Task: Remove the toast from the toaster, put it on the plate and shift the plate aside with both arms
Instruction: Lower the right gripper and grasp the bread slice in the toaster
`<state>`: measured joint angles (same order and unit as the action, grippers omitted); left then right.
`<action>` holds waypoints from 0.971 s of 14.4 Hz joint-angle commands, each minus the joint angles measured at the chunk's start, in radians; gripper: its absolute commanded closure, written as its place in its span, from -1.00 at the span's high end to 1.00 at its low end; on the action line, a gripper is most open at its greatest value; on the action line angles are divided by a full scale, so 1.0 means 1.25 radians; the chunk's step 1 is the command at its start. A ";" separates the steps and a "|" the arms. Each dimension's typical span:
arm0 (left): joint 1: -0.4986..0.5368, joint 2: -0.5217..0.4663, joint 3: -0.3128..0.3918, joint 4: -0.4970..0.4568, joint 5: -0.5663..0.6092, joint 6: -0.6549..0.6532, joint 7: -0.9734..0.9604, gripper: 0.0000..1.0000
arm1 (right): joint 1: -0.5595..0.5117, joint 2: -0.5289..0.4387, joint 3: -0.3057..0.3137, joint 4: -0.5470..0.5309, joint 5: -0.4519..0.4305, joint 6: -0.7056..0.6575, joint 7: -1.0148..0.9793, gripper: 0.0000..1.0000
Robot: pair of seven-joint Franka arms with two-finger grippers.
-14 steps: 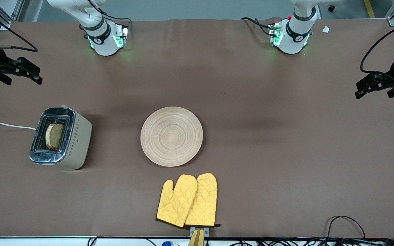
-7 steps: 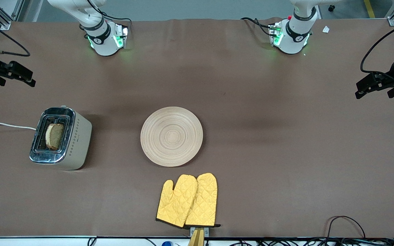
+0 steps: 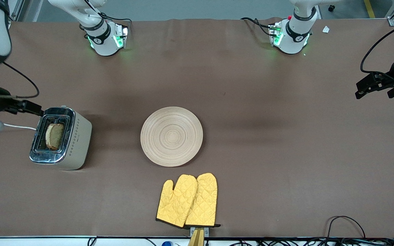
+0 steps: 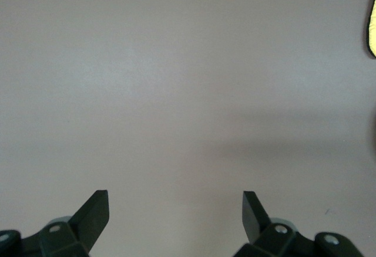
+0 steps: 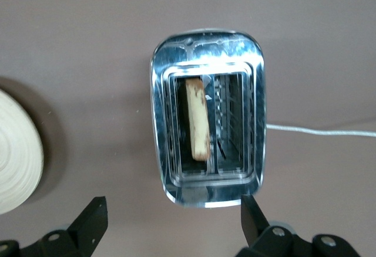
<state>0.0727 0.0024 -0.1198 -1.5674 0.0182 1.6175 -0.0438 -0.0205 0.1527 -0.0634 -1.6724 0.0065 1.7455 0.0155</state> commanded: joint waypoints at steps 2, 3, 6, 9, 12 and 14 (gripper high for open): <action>0.003 0.007 0.001 0.018 0.003 -0.008 0.001 1.00 | -0.030 0.067 0.007 -0.005 0.006 0.069 -0.039 1.00; 0.002 0.007 0.001 0.017 0.003 -0.009 -0.002 1.00 | -0.040 0.077 0.007 -0.022 0.006 0.102 -0.054 1.00; -0.003 0.005 -0.005 0.017 0.003 -0.010 -0.013 1.00 | -0.056 0.083 0.008 -0.090 0.007 0.212 -0.099 0.93; -0.001 0.005 -0.005 0.017 0.003 -0.010 -0.012 1.00 | -0.055 0.095 0.008 -0.103 0.007 0.230 -0.101 0.66; 0.001 0.007 -0.004 0.017 0.003 -0.010 -0.008 1.00 | -0.050 0.100 0.008 -0.108 0.007 0.227 -0.101 0.33; 0.001 0.007 -0.004 0.017 0.003 -0.010 -0.009 1.00 | -0.050 0.102 0.008 -0.108 0.007 0.227 -0.100 -0.18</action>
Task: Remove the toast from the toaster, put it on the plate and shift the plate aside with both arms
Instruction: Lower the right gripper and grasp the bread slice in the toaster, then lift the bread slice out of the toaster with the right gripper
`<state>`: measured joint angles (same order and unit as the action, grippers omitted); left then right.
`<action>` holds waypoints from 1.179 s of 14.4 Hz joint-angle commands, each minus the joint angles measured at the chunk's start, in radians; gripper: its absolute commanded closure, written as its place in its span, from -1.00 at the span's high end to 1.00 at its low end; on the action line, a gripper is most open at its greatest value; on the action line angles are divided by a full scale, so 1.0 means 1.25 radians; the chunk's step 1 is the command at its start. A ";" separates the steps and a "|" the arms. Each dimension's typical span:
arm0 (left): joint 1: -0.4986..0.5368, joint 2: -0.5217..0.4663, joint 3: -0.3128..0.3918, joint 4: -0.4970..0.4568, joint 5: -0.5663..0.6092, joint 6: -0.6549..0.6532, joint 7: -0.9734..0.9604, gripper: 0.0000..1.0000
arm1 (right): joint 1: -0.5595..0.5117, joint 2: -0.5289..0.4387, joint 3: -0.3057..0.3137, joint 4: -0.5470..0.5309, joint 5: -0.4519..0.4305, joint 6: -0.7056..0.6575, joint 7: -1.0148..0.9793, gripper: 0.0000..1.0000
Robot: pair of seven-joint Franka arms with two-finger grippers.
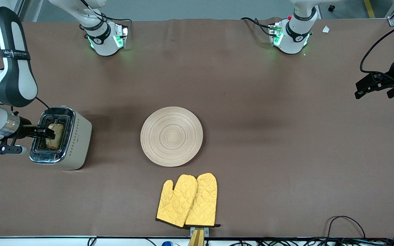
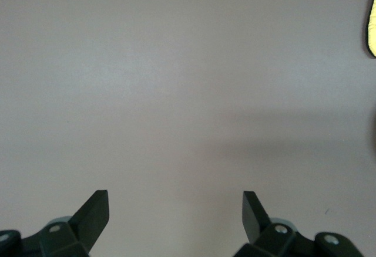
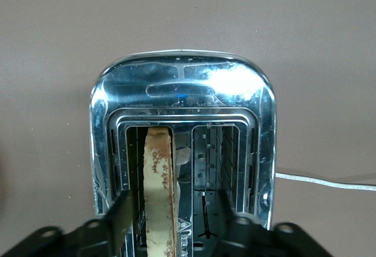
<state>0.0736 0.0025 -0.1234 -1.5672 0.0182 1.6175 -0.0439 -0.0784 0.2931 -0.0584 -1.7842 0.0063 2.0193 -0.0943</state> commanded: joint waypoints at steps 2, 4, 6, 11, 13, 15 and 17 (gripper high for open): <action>0.001 0.007 0.002 0.017 0.003 -0.010 -0.004 1.00 | -0.004 0.002 0.004 -0.019 0.012 0.008 -0.007 -0.85; 0.001 0.007 0.002 0.017 0.003 -0.010 -0.004 1.00 | -0.004 0.002 0.004 -0.019 0.015 0.001 -0.001 -0.99; 0.000 0.007 0.002 0.017 0.003 -0.010 -0.005 1.00 | -0.006 0.001 0.005 -0.010 0.016 -0.022 0.004 -0.99; 0.001 0.007 0.002 0.017 0.003 -0.010 -0.005 1.00 | 0.001 -0.036 0.010 0.104 0.039 -0.211 0.003 -0.99; 0.000 0.007 0.002 0.017 0.003 -0.010 -0.005 1.00 | 0.019 -0.061 0.009 0.131 0.039 -0.262 0.004 -0.99; 0.001 0.007 0.002 0.017 0.003 -0.010 -0.005 1.00 | 0.027 -0.091 0.010 0.149 0.039 -0.295 0.004 -0.99; 0.000 0.007 0.002 0.017 0.003 -0.010 -0.005 1.00 | 0.073 -0.101 0.010 0.193 0.032 -0.351 0.046 -0.99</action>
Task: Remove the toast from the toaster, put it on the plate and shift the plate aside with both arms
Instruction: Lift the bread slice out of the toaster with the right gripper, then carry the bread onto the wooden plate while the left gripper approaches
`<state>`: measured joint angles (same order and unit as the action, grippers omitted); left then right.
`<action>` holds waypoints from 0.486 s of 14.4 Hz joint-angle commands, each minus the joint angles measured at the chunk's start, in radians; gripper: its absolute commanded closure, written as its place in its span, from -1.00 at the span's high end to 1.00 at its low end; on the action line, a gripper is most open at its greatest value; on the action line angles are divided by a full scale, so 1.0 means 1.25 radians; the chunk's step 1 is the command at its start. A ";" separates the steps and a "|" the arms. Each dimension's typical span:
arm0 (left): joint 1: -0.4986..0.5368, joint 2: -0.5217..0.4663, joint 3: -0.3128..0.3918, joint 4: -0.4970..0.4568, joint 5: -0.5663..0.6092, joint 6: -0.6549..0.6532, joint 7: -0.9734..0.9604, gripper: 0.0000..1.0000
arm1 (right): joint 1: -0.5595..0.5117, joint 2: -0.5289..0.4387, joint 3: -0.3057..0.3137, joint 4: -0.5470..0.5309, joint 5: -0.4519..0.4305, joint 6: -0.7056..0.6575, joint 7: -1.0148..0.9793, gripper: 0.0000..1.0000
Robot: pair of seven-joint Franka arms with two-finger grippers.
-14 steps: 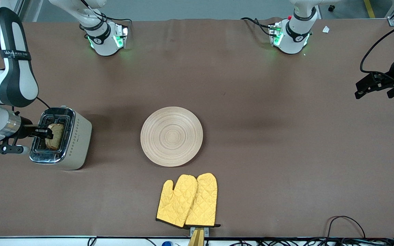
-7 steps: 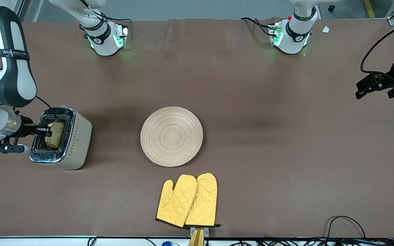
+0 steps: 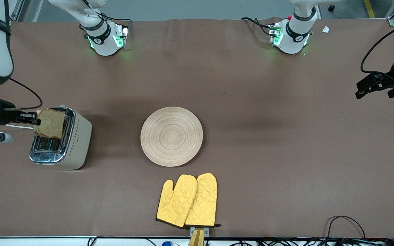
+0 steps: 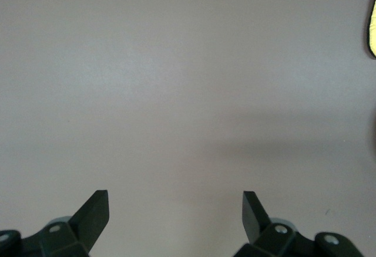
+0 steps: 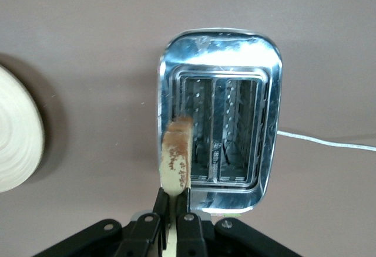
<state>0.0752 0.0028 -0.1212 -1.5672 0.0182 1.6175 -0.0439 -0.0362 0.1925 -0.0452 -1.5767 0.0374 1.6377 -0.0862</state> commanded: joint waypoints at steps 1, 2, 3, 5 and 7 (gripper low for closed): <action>-0.001 0.006 0.000 0.017 0.003 -0.010 -0.005 1.00 | 0.078 -0.019 -0.001 0.056 0.003 -0.079 0.099 -0.99; -0.001 0.006 0.000 0.017 0.003 -0.010 -0.005 1.00 | 0.119 -0.019 -0.001 0.066 0.000 -0.090 0.159 -0.99; 0.000 0.006 0.000 0.017 0.003 -0.010 -0.005 1.00 | 0.166 -0.019 -0.001 0.065 0.000 -0.085 0.219 -0.99; -0.001 0.006 0.000 0.018 0.003 -0.010 -0.005 1.00 | 0.234 -0.014 -0.001 0.051 0.009 -0.051 0.287 -0.99; -0.002 0.006 0.000 0.017 0.004 -0.009 -0.007 1.00 | 0.283 -0.014 -0.001 -0.037 0.032 0.053 0.309 -0.99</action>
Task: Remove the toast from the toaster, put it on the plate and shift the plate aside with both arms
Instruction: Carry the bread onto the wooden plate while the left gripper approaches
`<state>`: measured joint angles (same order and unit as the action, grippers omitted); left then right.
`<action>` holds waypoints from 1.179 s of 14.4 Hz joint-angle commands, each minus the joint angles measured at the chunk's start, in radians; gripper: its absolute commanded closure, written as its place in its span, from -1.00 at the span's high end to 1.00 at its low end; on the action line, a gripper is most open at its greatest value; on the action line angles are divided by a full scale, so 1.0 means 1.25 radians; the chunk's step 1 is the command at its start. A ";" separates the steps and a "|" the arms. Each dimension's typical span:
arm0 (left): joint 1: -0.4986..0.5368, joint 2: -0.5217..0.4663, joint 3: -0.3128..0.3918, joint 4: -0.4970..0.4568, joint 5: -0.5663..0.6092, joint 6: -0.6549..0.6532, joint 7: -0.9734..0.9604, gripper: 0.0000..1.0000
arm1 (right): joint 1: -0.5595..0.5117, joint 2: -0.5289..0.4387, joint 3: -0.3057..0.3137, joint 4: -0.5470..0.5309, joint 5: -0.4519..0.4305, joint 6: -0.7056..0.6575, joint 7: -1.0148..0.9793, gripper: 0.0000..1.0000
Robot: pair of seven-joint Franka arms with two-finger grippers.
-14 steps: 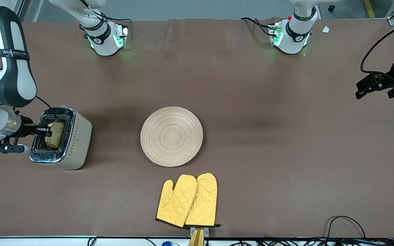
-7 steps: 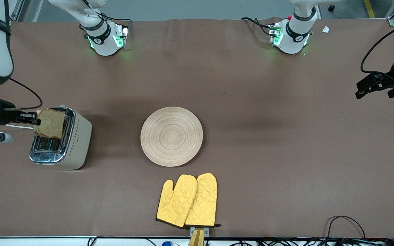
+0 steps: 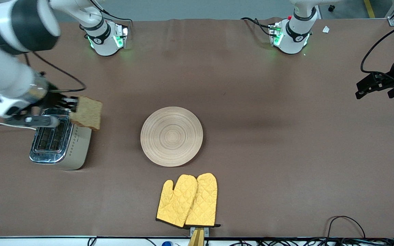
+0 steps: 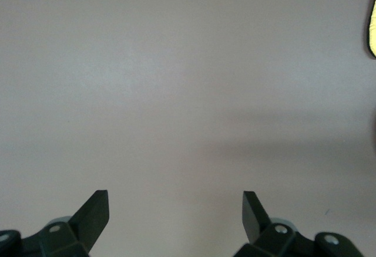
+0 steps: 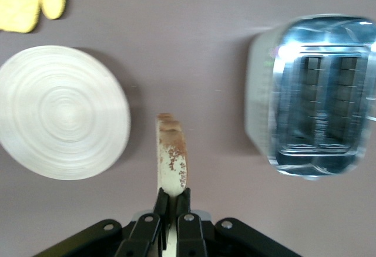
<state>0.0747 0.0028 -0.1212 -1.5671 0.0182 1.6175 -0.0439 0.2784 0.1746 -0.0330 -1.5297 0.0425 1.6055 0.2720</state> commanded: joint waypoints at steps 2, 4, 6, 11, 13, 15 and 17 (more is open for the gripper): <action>0.002 0.006 0.001 0.017 0.003 -0.010 0.002 1.00 | 0.039 -0.001 -0.010 -0.171 0.150 0.201 0.061 -0.99; 0.000 0.008 0.002 0.018 0.005 -0.009 0.002 1.00 | 0.080 0.003 -0.010 -0.231 0.220 0.306 0.074 -0.99; -0.007 0.010 -0.002 0.015 0.018 -0.009 0.001 1.00 | 0.102 0.004 -0.010 -0.279 0.339 0.399 0.077 -0.99; -0.007 0.070 -0.011 0.001 -0.098 -0.080 -0.013 1.00 | 0.204 0.091 -0.010 -0.322 0.454 0.604 0.077 -0.99; -0.009 0.119 -0.011 0.003 -0.157 -0.077 -0.019 1.00 | 0.218 0.126 -0.010 -0.337 0.454 0.671 0.075 -0.99; -0.007 0.184 -0.011 0.002 -0.215 -0.051 -0.020 1.00 | 0.215 0.157 -0.010 -0.343 0.454 0.696 0.049 -0.99; -0.003 0.243 -0.011 0.002 -0.278 -0.018 -0.020 1.00 | 0.199 0.157 -0.012 -0.381 0.454 0.698 -0.009 -0.99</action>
<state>0.0655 0.2336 -0.1333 -1.5847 -0.2644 1.5700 -0.0558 0.5446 0.3883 -0.0417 -1.9550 0.5853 2.4668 0.3284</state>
